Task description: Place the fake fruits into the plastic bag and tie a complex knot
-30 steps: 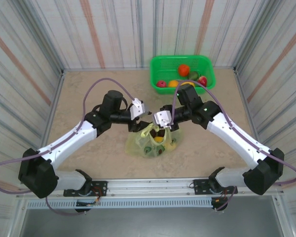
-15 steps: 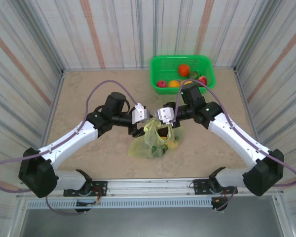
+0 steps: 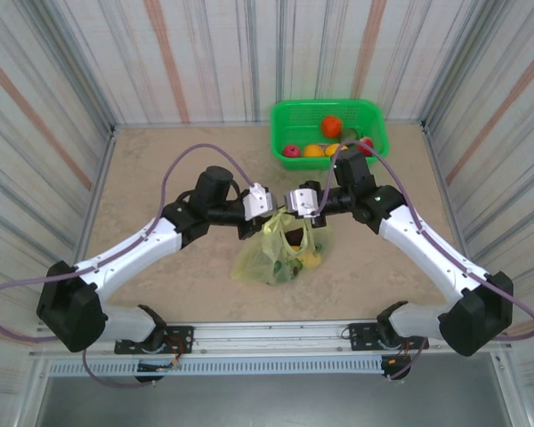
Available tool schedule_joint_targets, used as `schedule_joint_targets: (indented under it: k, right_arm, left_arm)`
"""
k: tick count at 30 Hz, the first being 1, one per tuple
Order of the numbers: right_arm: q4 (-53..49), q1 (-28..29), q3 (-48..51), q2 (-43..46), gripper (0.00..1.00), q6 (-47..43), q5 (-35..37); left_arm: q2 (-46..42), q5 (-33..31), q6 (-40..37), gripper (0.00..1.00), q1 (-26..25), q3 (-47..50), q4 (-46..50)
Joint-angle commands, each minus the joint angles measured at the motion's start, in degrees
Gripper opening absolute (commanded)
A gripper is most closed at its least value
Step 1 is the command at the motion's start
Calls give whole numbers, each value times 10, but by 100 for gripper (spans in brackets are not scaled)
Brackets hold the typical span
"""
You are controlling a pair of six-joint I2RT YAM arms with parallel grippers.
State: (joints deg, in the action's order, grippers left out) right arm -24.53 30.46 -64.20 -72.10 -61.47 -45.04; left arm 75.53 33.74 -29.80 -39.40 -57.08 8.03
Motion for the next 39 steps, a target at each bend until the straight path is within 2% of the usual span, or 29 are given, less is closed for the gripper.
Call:
schedule_joint_targets:
  k: [1,8,14,17,21,22,23,26,30,32,35,39]
  right_arm:
    - [6,-10,9,21,9,18,-1]
    - [11,-11,18,30,9,15,29]
    - [77,4,45,44,0,-4,112]
    - [144,19,71,53,0,-12,158]
    - [187,28,85,58,0,-17,171]
    - [195,28,89,59,0,-17,169]
    - [197,28,91,62,0,-16,155]
    - [197,24,92,66,0,-7,123]
    - [196,22,93,69,0,1,100]
    - [196,20,93,69,0,3,92]
    - [198,20,94,68,0,6,83]
    - [201,19,95,69,0,10,78]
  left_arm:
    - [-29,-20,0,0,3,7,-4]
    - [-53,-31,11,0,13,26,-13]
    - [-57,-4,23,0,11,22,-2]
    - [-55,35,24,0,9,13,15]
    - [-65,46,36,0,10,15,4]
    - [-69,37,40,2,11,19,-4]
    - [-73,25,43,9,14,22,-9]
    - [-93,9,60,19,36,35,-35]
    - [-128,-21,87,23,65,63,-90]
    - [-136,-48,97,29,74,75,-120]
    - [-107,-67,89,36,75,52,-106]
    - [-44,-38,84,42,74,5,-85]
